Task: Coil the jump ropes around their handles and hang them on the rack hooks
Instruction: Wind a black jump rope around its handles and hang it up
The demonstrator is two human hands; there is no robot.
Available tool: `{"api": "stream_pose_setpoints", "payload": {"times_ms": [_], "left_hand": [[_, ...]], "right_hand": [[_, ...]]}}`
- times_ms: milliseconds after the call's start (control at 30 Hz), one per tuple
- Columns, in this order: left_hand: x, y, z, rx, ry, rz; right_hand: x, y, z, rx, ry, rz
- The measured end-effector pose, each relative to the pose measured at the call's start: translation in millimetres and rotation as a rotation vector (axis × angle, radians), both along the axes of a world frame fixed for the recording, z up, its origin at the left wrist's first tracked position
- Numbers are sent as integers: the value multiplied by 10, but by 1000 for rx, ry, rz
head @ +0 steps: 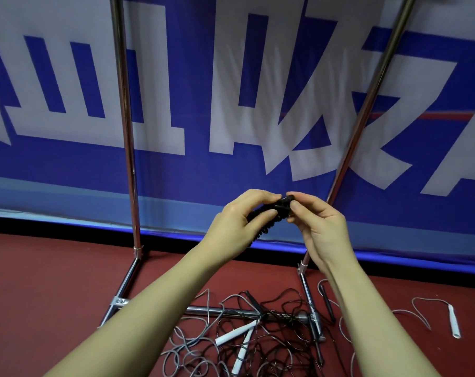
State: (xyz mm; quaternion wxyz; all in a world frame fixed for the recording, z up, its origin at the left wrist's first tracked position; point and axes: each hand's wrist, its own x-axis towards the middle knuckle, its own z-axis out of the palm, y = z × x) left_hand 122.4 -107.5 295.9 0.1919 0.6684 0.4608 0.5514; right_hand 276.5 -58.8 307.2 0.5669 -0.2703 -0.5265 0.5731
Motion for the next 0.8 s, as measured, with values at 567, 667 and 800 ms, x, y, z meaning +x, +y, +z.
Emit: {"api": "stream_pose_setpoints", "payload": {"times_ms": [567,667,800], "left_hand": [[33,-4,-48,15,179,64],[66,-25,-60,34,254,61],[67,-31,-77,33,250,99]], "right_hand": [[118,38,35,-154,-156,110],[125,33,29,-119,-197,12],[128,39,35,-33,-294,-35]]}}
